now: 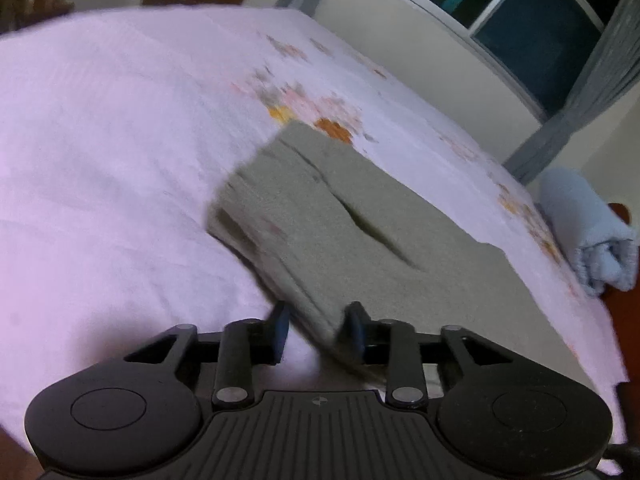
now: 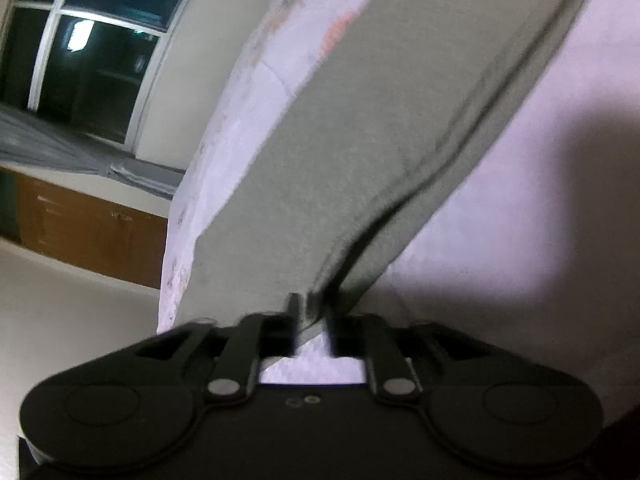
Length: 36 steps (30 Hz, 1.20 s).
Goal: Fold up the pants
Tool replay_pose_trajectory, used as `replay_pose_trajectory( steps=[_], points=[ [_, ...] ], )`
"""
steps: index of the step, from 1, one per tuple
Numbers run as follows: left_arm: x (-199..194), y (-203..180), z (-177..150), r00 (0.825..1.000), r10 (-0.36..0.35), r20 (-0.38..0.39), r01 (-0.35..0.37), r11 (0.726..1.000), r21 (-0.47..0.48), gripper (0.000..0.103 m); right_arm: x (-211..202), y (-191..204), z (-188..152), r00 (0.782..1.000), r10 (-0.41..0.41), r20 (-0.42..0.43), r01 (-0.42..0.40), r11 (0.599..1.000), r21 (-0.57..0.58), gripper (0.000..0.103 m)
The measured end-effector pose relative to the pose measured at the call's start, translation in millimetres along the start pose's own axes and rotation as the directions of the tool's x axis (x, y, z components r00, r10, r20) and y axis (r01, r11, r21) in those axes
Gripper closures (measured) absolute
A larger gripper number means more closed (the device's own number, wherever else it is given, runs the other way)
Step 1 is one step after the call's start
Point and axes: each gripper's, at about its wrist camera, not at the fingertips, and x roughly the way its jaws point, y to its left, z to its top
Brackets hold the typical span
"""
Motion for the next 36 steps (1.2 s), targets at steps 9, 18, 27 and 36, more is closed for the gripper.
replay_pose_trajectory(
  steps=[9,18,27,36],
  points=[
    [-3.9,-71.1,-3.4,0.992,0.082,0.091,-0.097,0.982,0.164,0.07,13.6,12.0,47.2,0.968,-0.249,0.022,0.24,0.902,-0.359,0.096],
    [-43.3,-57.1,15.5,0.95,0.222,0.221,-0.26,0.952,0.16,0.07,-92.4,-21.6,138.8,0.919,-0.238,0.314,0.346,0.869,-0.354,0.053],
    [10.8,-91.1,11.1,0.992,0.056,0.114,-0.073,0.986,0.151,0.07,-153.2,-133.5,207.9,0.882,-0.294,0.369,0.32,0.947,-0.011,0.055],
    [43.3,-85.8,-13.8,0.999,0.039,0.002,-0.039,0.991,0.124,0.069,-120.1,-183.8,254.1,0.977,-0.087,0.195,0.089,0.996,-0.001,0.057]
  ],
)
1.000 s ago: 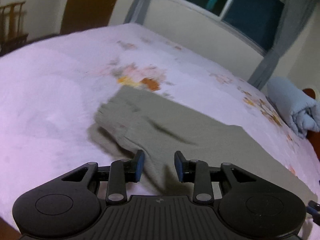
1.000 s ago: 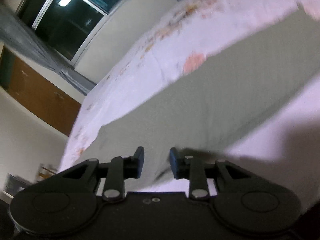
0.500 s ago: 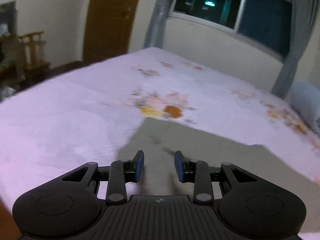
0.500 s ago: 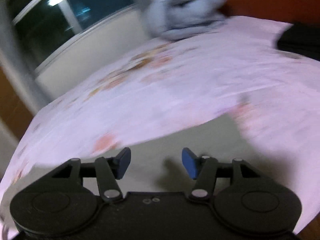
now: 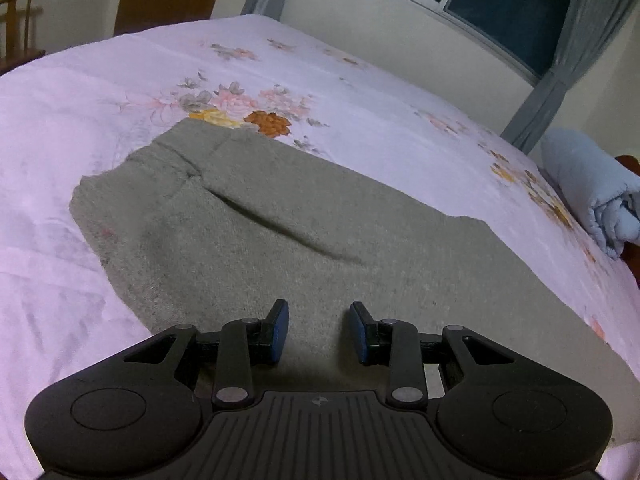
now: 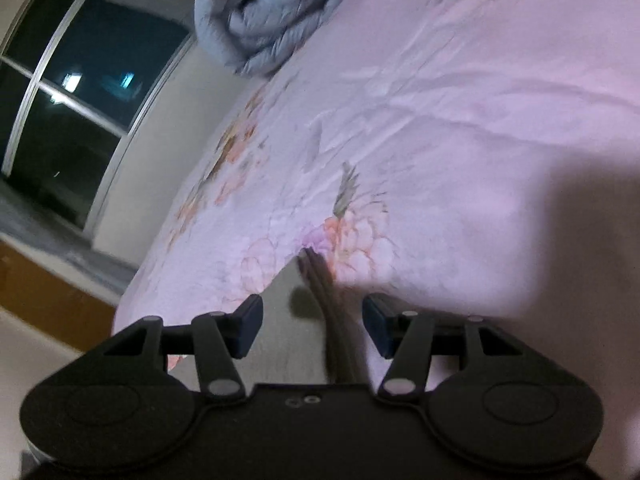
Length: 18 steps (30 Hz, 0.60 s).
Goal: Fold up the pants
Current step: 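Release the pants with the right gripper and smooth them with the left tool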
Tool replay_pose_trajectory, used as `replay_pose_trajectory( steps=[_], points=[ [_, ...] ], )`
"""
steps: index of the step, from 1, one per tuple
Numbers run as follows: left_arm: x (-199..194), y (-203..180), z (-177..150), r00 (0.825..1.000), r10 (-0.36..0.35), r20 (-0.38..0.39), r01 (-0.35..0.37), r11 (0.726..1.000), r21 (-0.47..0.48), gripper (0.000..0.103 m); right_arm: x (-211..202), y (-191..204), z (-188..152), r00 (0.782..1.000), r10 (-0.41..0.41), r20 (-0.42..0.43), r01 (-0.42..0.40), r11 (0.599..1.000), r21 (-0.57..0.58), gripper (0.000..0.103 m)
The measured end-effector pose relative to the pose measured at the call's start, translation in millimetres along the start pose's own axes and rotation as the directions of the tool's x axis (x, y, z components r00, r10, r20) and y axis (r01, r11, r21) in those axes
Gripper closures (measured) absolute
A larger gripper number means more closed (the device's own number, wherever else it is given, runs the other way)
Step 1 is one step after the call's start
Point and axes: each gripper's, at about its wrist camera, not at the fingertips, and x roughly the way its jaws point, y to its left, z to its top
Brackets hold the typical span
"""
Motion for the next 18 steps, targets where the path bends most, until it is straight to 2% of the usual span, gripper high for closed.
replay_pose_trajectory(
  steps=[2,5,8,10,11,13,14,15,17,18],
  points=[
    [1.2,0.7,1.0,1.0,-0.004,-0.006,0.004,1.0,-0.006,0.067,9.2,1.7,6.8,0.994,0.079,-0.077,-0.078,0.997,0.012,0.055],
    [0.3,-0.1,2.3,1.0,0.007,-0.009,-0.007,1.0,-0.01,0.067,19.3,8.7,15.9,0.977,0.131,-0.167,-0.14,0.989,-0.041,0.056],
    [2.7,-3.1,3.6,1.0,0.018,-0.009,-0.018,1.0,-0.013,0.066,16.2,22.2,21.2,0.979,0.052,-0.197,-0.088,0.98,-0.176,0.067],
    [3.7,-4.7,4.2,1.0,0.019,-0.012,-0.019,1.0,0.002,0.064,13.8,29.9,20.8,0.975,0.019,-0.22,-0.078,0.962,-0.262,0.069],
    [4.7,-5.2,4.3,1.0,0.019,-0.013,-0.019,1.0,0.004,0.062,15.6,32.2,21.3,0.973,-0.002,-0.23,-0.067,0.955,-0.289,0.073],
    [6.9,-6.2,5.0,1.0,0.015,-0.016,-0.015,1.0,-0.004,0.057,19.3,34.4,23.1,0.972,0.022,-0.233,-0.089,0.955,-0.281,0.072],
    [7.0,-7.2,5.9,1.0,0.016,-0.015,-0.016,1.0,-0.007,0.055,22.3,38.7,22.4,0.97,0.026,-0.24,-0.099,0.951,-0.294,0.079],
    [7.1,-9.5,6.3,1.0,0.022,-0.015,-0.022,1.0,-0.002,0.053,21.8,46.1,21.5,0.973,0.011,-0.229,-0.089,0.938,-0.334,0.099],
    [7.3,-14.6,5.9,0.999,0.04,-0.011,-0.039,0.999,0.03,0.053,7.1,67.5,22.8,0.986,0.064,-0.153,-0.122,0.905,-0.408,0.099],
    [7.5,-16.3,4.8,0.999,0.044,-0.01,-0.044,0.998,0.045,0.053,3.3,74.7,25.5,0.991,0.068,-0.117,-0.113,0.895,-0.432,0.099]
  ],
)
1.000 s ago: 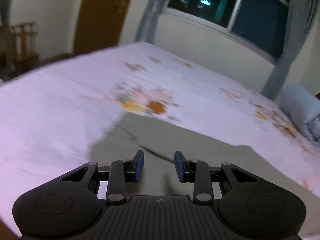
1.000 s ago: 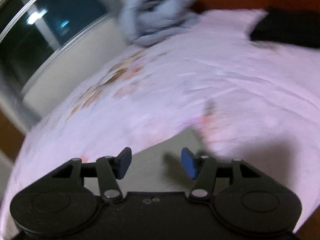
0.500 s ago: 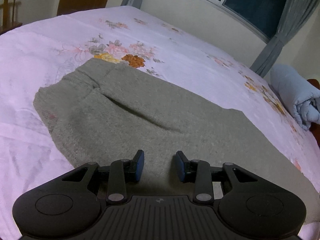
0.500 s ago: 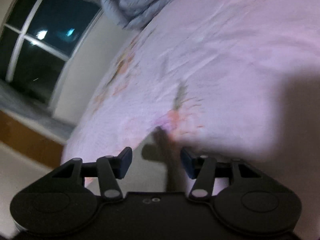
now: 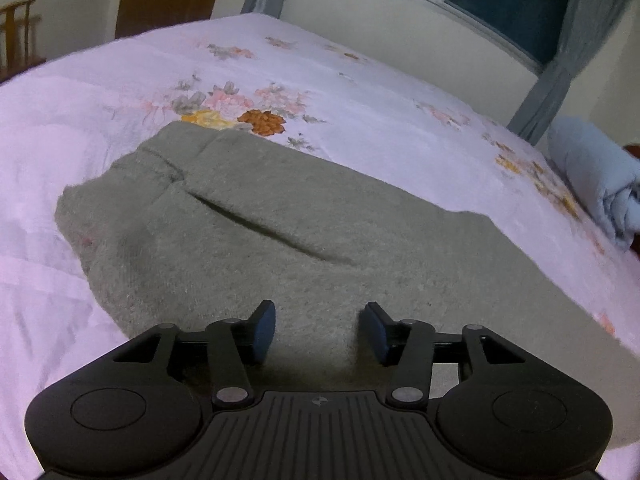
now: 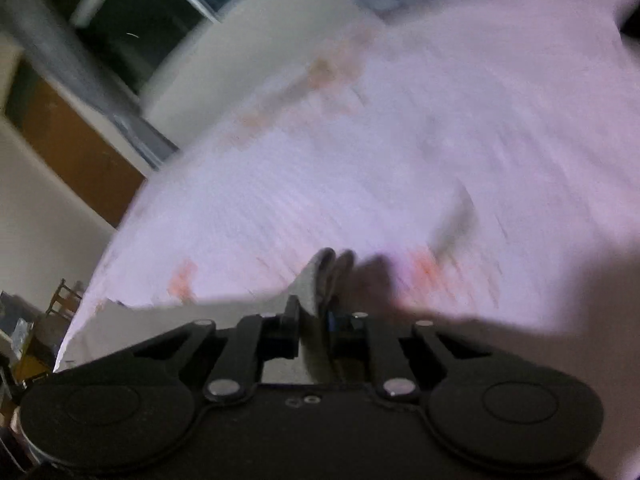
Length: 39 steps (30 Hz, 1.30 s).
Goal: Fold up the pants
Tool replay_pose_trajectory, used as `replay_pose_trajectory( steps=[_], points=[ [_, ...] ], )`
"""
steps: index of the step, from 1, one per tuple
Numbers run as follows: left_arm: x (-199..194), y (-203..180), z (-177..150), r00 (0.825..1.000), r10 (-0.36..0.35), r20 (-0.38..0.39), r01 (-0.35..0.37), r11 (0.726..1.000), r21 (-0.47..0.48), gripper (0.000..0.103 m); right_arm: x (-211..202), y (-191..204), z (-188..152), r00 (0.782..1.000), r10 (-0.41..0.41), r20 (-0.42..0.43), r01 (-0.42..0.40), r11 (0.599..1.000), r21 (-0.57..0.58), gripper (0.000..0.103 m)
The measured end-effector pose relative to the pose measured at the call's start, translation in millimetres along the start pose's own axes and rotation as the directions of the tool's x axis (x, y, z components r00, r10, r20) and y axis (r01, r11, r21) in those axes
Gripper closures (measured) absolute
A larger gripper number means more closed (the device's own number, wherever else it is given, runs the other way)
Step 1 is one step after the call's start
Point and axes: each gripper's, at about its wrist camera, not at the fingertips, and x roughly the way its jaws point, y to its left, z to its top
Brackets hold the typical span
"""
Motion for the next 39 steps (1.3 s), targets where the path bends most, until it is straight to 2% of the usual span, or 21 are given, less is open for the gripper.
replay_pose_trajectory(
  steps=[2,4,6,8,10,14,16,17,19,20,22,24,25,26,28,29,31,33,36,38,39],
  points=[
    [0.1,-1.0,-1.9,1.0,0.003,0.006,-0.004,1.0,0.015,0.053,11.7,10.1,1.1,0.992,-0.121,-0.035,0.118,0.99,-0.08,0.099],
    [-0.3,0.3,-2.1,1.0,0.0,0.01,0.0,1.0,0.007,0.053,32.3,15.8,-9.9,0.955,-0.279,-0.095,0.259,0.949,-0.181,0.091],
    [-1.5,0.7,-1.2,1.0,-0.002,0.007,0.002,1.0,0.014,0.053,25.5,19.2,-16.8,0.941,-0.336,-0.024,0.326,0.926,-0.189,0.08],
    [-5.4,-0.1,-0.7,1.0,0.017,0.012,-0.017,0.999,0.042,0.053,2.6,23.8,-19.6,0.916,-0.396,0.067,0.401,0.911,-0.096,0.082],
    [-10.3,-2.5,-2.8,0.999,0.034,0.021,-0.036,0.996,0.077,0.053,-20.4,33.7,-29.2,0.923,-0.365,0.12,0.372,0.927,-0.049,0.082],
    [-13.9,-10.7,-11.7,0.997,0.065,0.044,-0.071,0.984,0.162,0.052,-25.9,101.5,-69.5,0.974,-0.211,0.08,0.22,0.968,-0.118,0.075],
    [-14.3,-13.4,-17.1,0.997,0.061,0.048,-0.068,0.983,0.171,0.045,-13.1,129.8,-88.7,0.985,-0.16,0.061,0.166,0.978,-0.124,0.066],
    [-15.3,-14.9,-18.7,0.997,0.059,0.048,-0.066,0.982,0.176,0.041,0.9,148.0,-102.3,0.994,-0.111,0.026,0.113,0.985,-0.128,0.058],
    [-16.0,-19.0,-22.1,0.997,0.074,0.04,-0.08,0.974,0.21,0.04,31.8,173.1,-116.6,0.997,-0.03,-0.069,0.021,0.992,-0.127,0.057],
    [-16.6,-19.9,-22.8,0.997,0.075,0.035,-0.081,0.971,0.224,0.04,49.0,183.8,-126.4,0.988,0.01,-0.154,-0.031,0.99,-0.135,0.063],
    [-17.9,-16.8,-20.8,0.998,0.065,0.015,-0.066,0.97,0.235,0.04,60.9,194.8,-136.0,0.975,-0.033,-0.22,-0.016,0.976,-0.218,0.067],
    [-20.3,-12.9,-18.7,0.999,0.048,-0.003,-0.046,0.972,0.232,0.04,50.7,173.9,-124.6,0.974,-0.126,-0.188,0.08,0.969,-0.232,0.098],
    [-24.4,-12.7,-16.6,0.998,0.055,-0.008,-0.051,0.971,0.235,0.04,39.6,154.0,-115.3,0.968,-0.2,-0.152,0.166,0.963,-0.21,0.103],
    [-30.4,-15.5,-16.2,0.998,0.056,0.0,-0.055,0.971,0.233,0.04,23.3,128.5,-103.6,0.957,-0.262,-0.125,0.245,0.96,-0.134,0.103],
    [-48.9,-24.1,-17.9,0.999,-0.01,0.047,-0.001,0.976,0.22,0.04,-4.4,116.2,-88.5,0.932,-0.353,-0.08,0.347,0.934,-0.083,0.103],
    [-55.2,-31.9,-20.2,0.996,-0.041,0.074,0.022,0.971,0.239,0.04,-14.3,123.5,-83.7,0.928,-0.369,-0.042,0.365,0.927,-0.084,0.094],
    [-53.6,-53.9,-24.7,0.996,-0.041,0.082,0.013,0.95,0.312,0.04,-16.3,147.4,-80.7,0.962,-0.274,-0.024,0.271,0.958,-0.091,0.091],
    [-40.3,-64.9,-29.4,0.998,-0.048,0.045,0.03,0.942,0.335,0.04,9.5,190.3,-92.6,0.978,-0.198,-0.068,0.185,0.968,-0.167,0.09],
    [-26.0,-61.2,-38.4,1.0,-0.002,-0.005,0.003,0.941,0.338,0.04,56.5,233.8,-123.7,0.974,-0.184,-0.129,0.161,0.972,-0.17,0.088],
    [-29.1,-50.5,-43.2,1.0,0.001,0.008,-0.003,0.935,0.356,0.04,75.9,241.1,-156.5,0.956,-0.207,-0.207,0.179,0.973,-0.144,0.088],
    [-30.9,-44.1,-43.5,1.0,-0.003,0.006,0.001,0.937,0.348,0.039,72.6,246.9,-169.0,0.959,-0.224,-0.172,0.198,0.968,-0.156,0.088]
  ],
)
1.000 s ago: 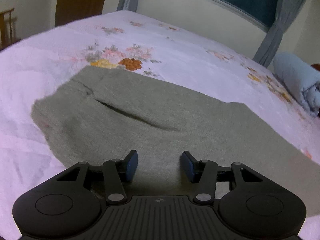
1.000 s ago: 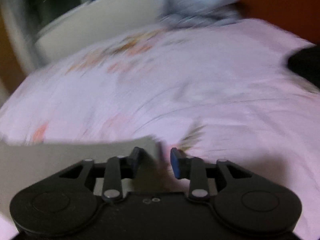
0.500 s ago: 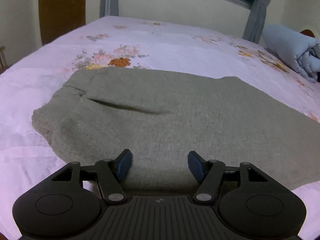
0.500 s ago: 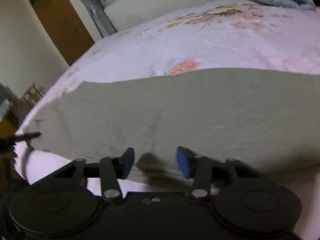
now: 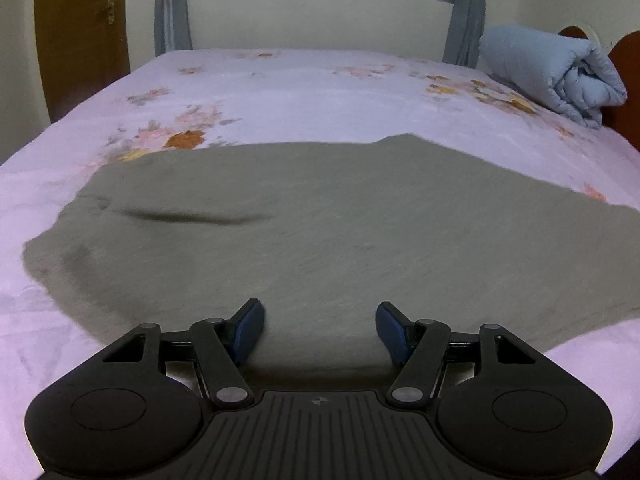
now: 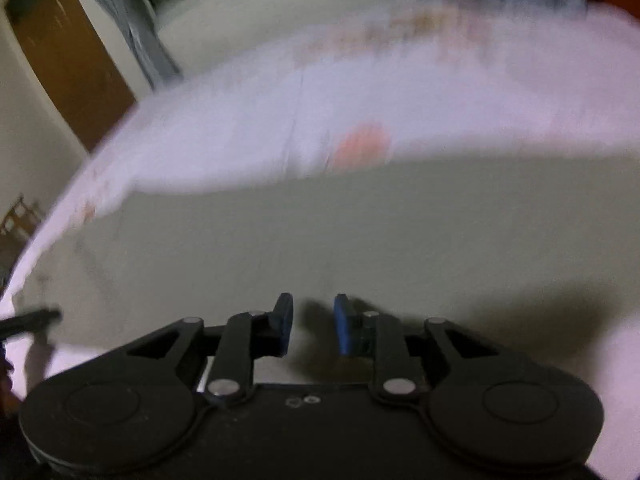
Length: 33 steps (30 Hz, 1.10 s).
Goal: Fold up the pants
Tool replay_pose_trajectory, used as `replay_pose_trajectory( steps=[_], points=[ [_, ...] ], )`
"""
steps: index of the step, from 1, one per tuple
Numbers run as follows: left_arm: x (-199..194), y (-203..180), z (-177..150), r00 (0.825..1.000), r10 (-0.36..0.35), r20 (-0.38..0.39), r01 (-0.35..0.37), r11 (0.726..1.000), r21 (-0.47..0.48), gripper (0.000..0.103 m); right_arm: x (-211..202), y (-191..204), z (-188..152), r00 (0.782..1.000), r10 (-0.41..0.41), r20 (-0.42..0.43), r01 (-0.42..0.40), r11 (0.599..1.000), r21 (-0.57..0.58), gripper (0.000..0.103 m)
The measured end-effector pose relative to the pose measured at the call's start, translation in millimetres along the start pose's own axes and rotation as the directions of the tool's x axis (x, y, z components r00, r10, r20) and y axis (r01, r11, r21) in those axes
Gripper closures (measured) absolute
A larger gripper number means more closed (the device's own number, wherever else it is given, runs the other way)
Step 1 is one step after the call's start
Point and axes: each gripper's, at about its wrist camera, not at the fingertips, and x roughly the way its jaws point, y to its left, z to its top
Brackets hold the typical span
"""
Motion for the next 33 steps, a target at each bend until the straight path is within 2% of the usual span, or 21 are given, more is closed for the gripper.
replay_pose_trajectory(
  steps=[2,4,7,9,10,11,12,13,14,15,16,17,18,20,22,24,29,33],
  points=[
    [-7.8,13.8,-1.5,1.0,0.0,0.006,0.0,1.0,-0.03,0.039,-15.0,12.9,-8.4,0.999,-0.046,0.023,0.047,0.996,-0.071,0.088],
    [-19.1,28.9,0.5,0.999,0.017,0.029,-0.014,0.997,-0.077,0.039,-30.1,19.2,-6.8,0.998,-0.061,0.026,0.063,0.994,-0.086,0.088],
    [-23.5,45.3,3.7,0.997,0.031,0.066,-0.023,0.994,-0.11,0.039,-34.0,42.4,-0.1,0.993,-0.005,0.12,0.026,0.986,-0.168,0.088],
    [-15.3,54.4,6.3,0.997,0.05,0.059,-0.043,0.992,-0.121,0.039,-21.5,65.0,3.1,0.986,0.093,0.135,-0.068,0.981,-0.182,0.083],
    [-11.0,57.5,5.0,0.998,0.05,0.047,-0.044,0.992,-0.122,0.039,-9.3,77.9,4.1,0.985,0.126,0.115,-0.101,0.974,-0.203,0.083],
    [-5.6,58.6,3.6,0.998,0.057,0.029,-0.053,0.992,-0.116,0.039,7.4,91.6,1.5,0.988,0.144,0.052,-0.128,0.966,-0.226,0.08],
    [0.5,60.1,2.3,0.998,0.057,0.003,-0.056,0.993,-0.099,0.039,26.0,102.0,-6.0,0.986,0.162,-0.049,-0.169,0.956,-0.24,0.071],
    [0.1,62.8,0.2,0.999,0.043,-0.003,-0.043,0.995,-0.088,0.039,32.6,108.4,-15.2,0.983,0.159,-0.097,-0.179,0.949,-0.26,0.063],
    [-4.3,66.6,0.4,0.999,0.047,0.002,-0.047,0.995,-0.09,0.039,26.6,120.2,-20.5,0.987,0.137,-0.086,-0.159,0.921,-0.356,0.057],
    [-11.6,72.4,0.0,0.998,0.068,0.014,-0.066,0.993,-0.095,0.039,21.0,128.1,-17.1,0.986,0.125,-0.106,-0.158,0.9,-0.407,0.058],
    [-17.5,78.6,0.5,0.996,0.087,0.031,-0.083,0.991,-0.106,0.039,17.9,131.2,-5.9,0.98,0.161,-0.114,-0.194,0.896,-0.4,0.06],
    [-22.9,86.6,0.0,0.993,0.101,0.056,-0.094,0.987,-0.127,0.039,13.7,131.7,10.8,0.965,0.244,-0.099,-0.263,0.894,-0.363,0.063],
    [-27.0,95.0,-0.1,0.99,0.123,0.069,-0.111,0.982,-0.155,0.039,13.4,134.5,25.1,0.957,0.28,-0.074,-0.289,0.895,-0.34,0.062],
    [-30.6,111.8,0.8,0.975,0.206,0.079,-0.186,0.96,-0.21,0.039,30.2,149.4,65.7,0.957,0.287,-0.04,-0.284,0.902,-0.324,0.061],
    [-30.3,131.4,0.0,0.969,0.236,0.075,-0.204,0.934,-0.291,0.039,61.2,164.3,97.1,0.965,0.261,-0.01,-0.249,0.906,-0.343,0.061],
    [-26.5,145.7,-3.4,0.971,0.232,0.062,-0.195,0.913,-0.359,0.039,92.9,181.9,119.2,0.969,0.247,0.0,-0.231,0.907,-0.353,0.059],
    [-13.5,156.5,-2.2,0.976,0.207,0.063,-0.166,0.904,-0.395,0.039,147.6,204.6,136.2,0.974,0.226,-0.021,-0.216,0.893,-0.395,0.06],
    [-0.8,156.3,3.3,0.98,0.188,0.058,-0.147,0.895,-0.421,0.039,177.4,215.2,134.9,0.972,0.231,-0.043,-0.228,0.884,-0.409,0.061]
  ],
)
